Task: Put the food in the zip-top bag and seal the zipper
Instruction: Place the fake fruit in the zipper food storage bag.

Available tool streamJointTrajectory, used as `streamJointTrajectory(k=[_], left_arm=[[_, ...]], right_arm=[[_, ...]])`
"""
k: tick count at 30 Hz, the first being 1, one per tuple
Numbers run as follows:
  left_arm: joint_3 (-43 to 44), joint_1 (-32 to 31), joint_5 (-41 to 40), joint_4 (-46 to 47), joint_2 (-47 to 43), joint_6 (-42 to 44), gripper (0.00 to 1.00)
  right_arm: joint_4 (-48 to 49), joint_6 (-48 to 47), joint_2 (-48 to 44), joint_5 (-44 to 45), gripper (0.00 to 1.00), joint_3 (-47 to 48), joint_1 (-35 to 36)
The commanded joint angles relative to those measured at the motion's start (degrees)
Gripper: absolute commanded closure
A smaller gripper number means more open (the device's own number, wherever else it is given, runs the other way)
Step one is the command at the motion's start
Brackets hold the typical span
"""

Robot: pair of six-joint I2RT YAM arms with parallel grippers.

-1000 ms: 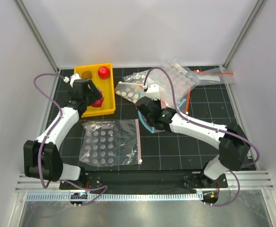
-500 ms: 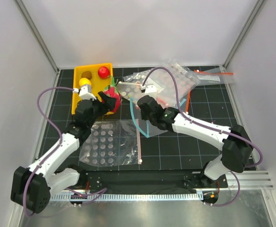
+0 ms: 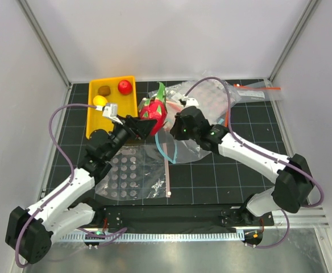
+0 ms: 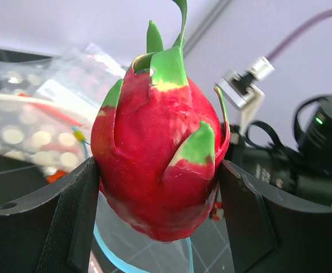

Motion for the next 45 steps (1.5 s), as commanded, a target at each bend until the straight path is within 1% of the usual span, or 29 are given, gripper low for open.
streamJointTrajectory(k=[1,2,6,8,16,22,25,27,28,31,35,40,45], left_arm=[[1.0,-1.5,5.3,13.1,-0.4,-0.2,0.66],[0.7,-1.6,5.7,14.0,-0.3,-0.4,0.65],[0.5,-2.6,7.7,18.4,0.6,-0.4,0.65],[0.4,-3.2,9.2,19.7,1.3,-0.3,0.65],[-2.4,-4.5,11.4,32.2,5.9,-0.1,0.66],[-4.5,-4.9,11.0,39.2,11.1,0.1,0.67],[-5.2,-5.5,11.1,44.3,15.5,1.8,0.67],[-5.4,-5.6,11.7,49.7,19.5,1.4,0.67],[-5.3,-5.7,12.2,50.9,20.5,1.1,0.67],[-4.4,-6.0,11.7,51.5,23.4,1.1,0.68],[-4.8,-6.7,10.3,51.4,24.7,3.3,0.68],[-4.9,-7.5,9.9,51.1,26.2,6.3,0.66],[-3.7,-9.2,9.9,46.9,27.0,9.8,0.65]], right_arm=[[5.0,4.6,-4.2,-10.4,0.99,-1.0,-2.8],[5.1,5.1,-4.6,-13.3,0.99,-1.1,-3.1],[6.7,7.2,-6.2,-17.6,0.99,-1.6,-3.9],[7.1,8.5,-7.6,-18.7,0.99,-1.8,-4.4],[8.6,12.7,-12.2,-24.5,0.99,-3.7,-7.3],[9.8,15.0,-13.5,-25.9,0.99,-5.5,-10.0],[13.4,18.4,-13.1,-30.1,0.99,-7.5,-12.5],[15.2,19.9,-12.2,-33.1,0.99,-8.1,-14.2],[15.4,20.0,-12.1,-33.5,0.99,-8.4,-14.6],[15.6,19.9,-12.0,-34.0,0.99,-8.9,-16.0],[14.8,19.3,-12.7,-34.1,0.99,-8.9,-17.1],[12.3,17.6,-13.9,-32.1,0.99,-8.3,-18.7],[11.6,16.8,-13.6,-32.7,0.99,-8.3,-21.4]])
